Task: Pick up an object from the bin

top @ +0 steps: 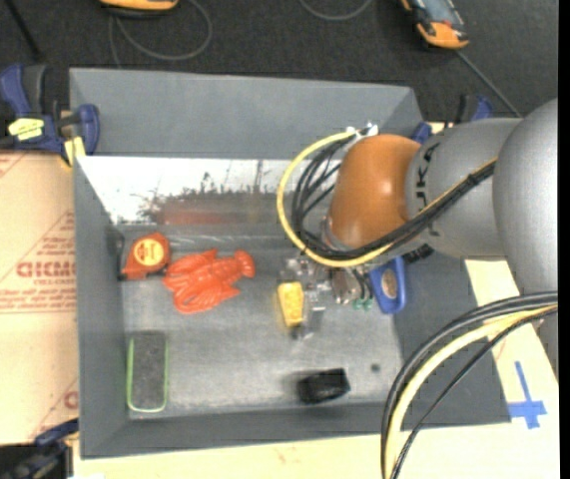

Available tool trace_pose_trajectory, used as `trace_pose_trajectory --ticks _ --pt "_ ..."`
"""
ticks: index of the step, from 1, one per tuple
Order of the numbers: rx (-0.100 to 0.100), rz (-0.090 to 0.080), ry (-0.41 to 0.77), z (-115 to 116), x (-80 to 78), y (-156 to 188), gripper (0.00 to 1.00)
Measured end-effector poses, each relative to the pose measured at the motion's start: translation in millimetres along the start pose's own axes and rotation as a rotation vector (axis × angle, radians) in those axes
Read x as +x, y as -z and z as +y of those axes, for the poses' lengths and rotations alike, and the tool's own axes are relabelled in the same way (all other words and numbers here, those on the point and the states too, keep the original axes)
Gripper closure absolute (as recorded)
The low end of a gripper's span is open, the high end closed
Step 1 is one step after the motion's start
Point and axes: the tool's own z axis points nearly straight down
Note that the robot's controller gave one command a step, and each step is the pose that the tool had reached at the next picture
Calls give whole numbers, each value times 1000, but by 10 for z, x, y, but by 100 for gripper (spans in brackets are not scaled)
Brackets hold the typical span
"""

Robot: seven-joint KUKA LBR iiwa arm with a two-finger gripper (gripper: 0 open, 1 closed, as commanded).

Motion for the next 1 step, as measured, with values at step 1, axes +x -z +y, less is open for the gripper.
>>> trace_pose_trajectory --ticks 1 --pt "-1 1 -45 97 39 1328 100"
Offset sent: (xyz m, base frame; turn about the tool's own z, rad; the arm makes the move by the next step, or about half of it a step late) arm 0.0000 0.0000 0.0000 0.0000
